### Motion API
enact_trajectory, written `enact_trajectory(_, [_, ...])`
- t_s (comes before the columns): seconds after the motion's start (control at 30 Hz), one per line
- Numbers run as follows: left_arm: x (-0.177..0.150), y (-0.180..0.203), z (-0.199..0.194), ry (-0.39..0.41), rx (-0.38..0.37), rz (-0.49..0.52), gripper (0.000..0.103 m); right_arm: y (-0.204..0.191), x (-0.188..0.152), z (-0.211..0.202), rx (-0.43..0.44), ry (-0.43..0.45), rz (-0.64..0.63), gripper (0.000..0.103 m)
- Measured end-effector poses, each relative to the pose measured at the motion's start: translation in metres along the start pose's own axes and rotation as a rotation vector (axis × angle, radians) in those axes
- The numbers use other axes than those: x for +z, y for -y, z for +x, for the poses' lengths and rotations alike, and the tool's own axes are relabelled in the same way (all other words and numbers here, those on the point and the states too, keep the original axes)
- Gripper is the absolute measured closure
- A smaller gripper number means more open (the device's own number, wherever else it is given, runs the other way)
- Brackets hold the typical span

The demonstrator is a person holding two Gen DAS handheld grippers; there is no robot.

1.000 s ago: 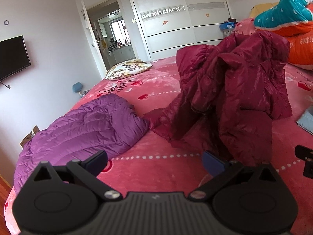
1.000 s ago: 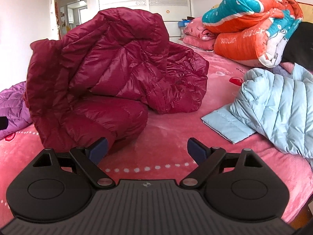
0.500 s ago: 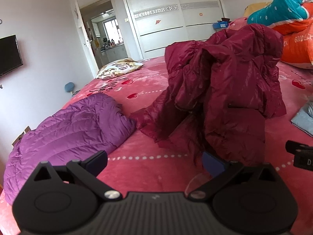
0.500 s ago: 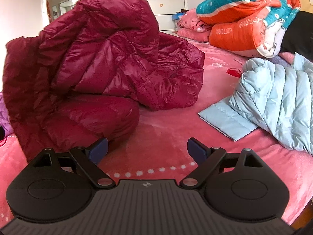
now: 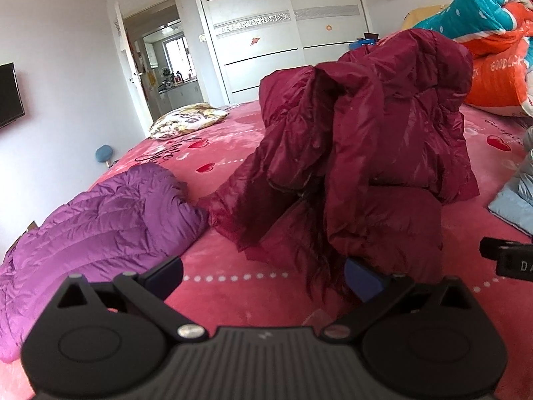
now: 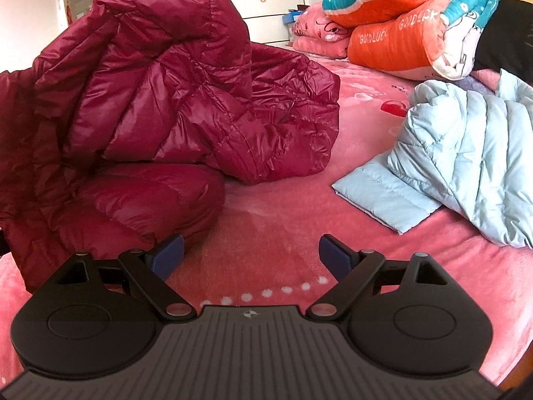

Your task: Fold large clothes

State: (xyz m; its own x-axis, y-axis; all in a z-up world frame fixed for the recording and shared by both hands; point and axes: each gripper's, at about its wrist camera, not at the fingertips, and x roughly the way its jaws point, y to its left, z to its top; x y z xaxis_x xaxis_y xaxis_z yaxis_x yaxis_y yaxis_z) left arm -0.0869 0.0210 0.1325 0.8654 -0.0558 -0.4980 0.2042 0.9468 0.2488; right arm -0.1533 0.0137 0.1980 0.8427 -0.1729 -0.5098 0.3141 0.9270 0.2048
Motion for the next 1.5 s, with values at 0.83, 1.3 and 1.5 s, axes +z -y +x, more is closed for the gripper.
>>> enact_trajectory(0.83, [0.025, 0.028, 0.004, 0.126, -0.308, -0.111, 0.001, 0.042, 0.002, 0.008, -0.007, -0.02, 0.219, 0.0])
enact_trajectory(1.3, [0.004, 0.011, -0.014, 0.076, -0.376, 0.008, 0.001, 0.051, 0.001, 0.004, 0.004, -0.031, 0.31, 0.0])
enact_trajectory(1.5, [0.021, -0.009, -0.043, 0.116, -0.354, 0.059, 0.001, 0.045, 0.001, 0.006, 0.044, -0.052, 0.288, 0.0])
